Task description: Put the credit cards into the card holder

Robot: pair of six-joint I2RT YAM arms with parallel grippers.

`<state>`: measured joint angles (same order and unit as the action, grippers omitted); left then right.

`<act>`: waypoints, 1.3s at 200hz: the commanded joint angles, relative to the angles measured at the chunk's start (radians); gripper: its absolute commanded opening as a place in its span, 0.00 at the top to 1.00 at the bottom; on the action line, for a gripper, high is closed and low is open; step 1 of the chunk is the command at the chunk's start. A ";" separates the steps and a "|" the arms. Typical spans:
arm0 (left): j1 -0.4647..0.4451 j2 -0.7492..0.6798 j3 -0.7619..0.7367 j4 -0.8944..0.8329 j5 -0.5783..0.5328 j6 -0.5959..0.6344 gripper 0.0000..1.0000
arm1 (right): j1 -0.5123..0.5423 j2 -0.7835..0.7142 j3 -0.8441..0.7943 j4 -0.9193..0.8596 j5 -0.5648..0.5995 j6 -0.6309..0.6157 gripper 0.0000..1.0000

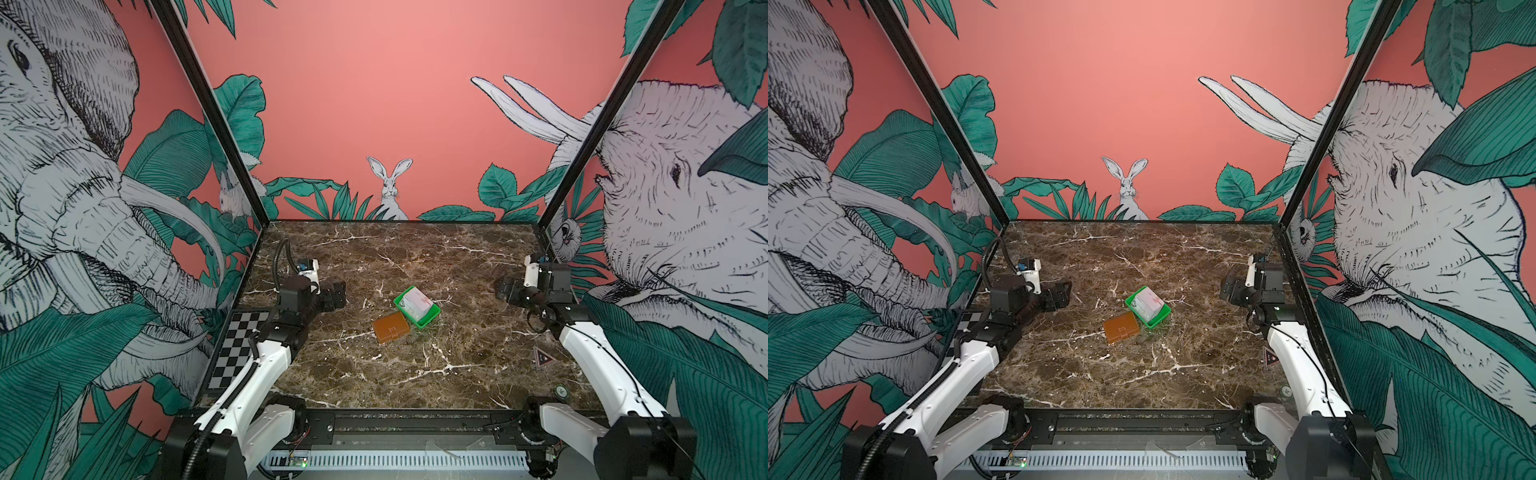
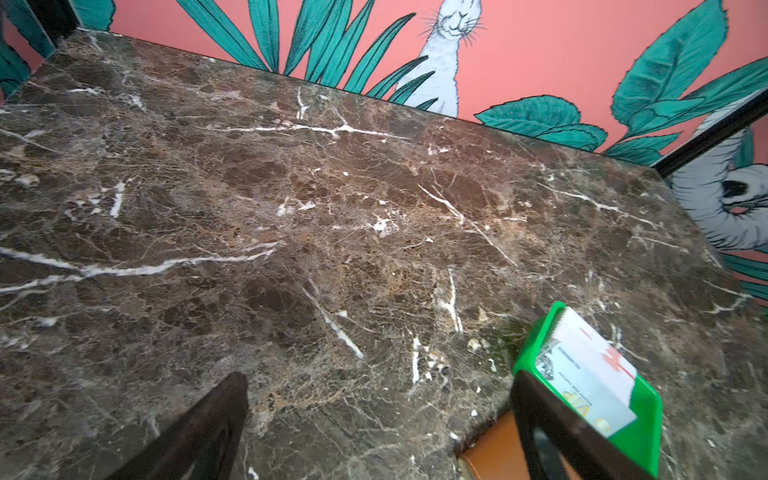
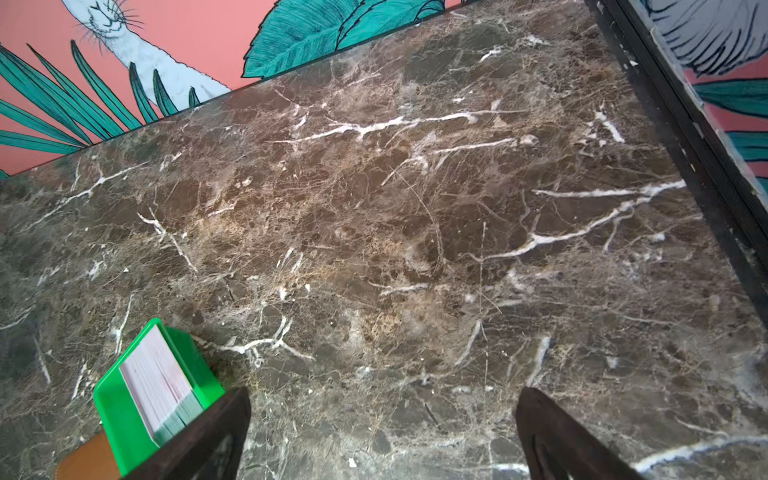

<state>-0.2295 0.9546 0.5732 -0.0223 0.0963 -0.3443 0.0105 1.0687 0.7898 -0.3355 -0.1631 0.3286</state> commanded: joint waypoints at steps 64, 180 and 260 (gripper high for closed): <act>-0.082 -0.053 -0.069 -0.101 0.143 -0.091 0.01 | 0.049 -0.033 -0.061 0.049 -0.108 0.088 0.02; -0.181 -0.008 -0.152 0.014 0.239 -0.264 0.01 | 0.331 -0.011 -0.046 -0.090 0.047 0.062 0.02; -0.383 0.029 -0.152 0.033 0.087 -0.366 0.02 | 0.568 0.037 -0.054 -0.080 0.138 0.077 0.02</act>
<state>-0.5499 0.9665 0.4355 -0.0231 0.2558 -0.6571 0.5415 1.0866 0.7254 -0.4309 -0.0578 0.4076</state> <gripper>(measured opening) 0.981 0.978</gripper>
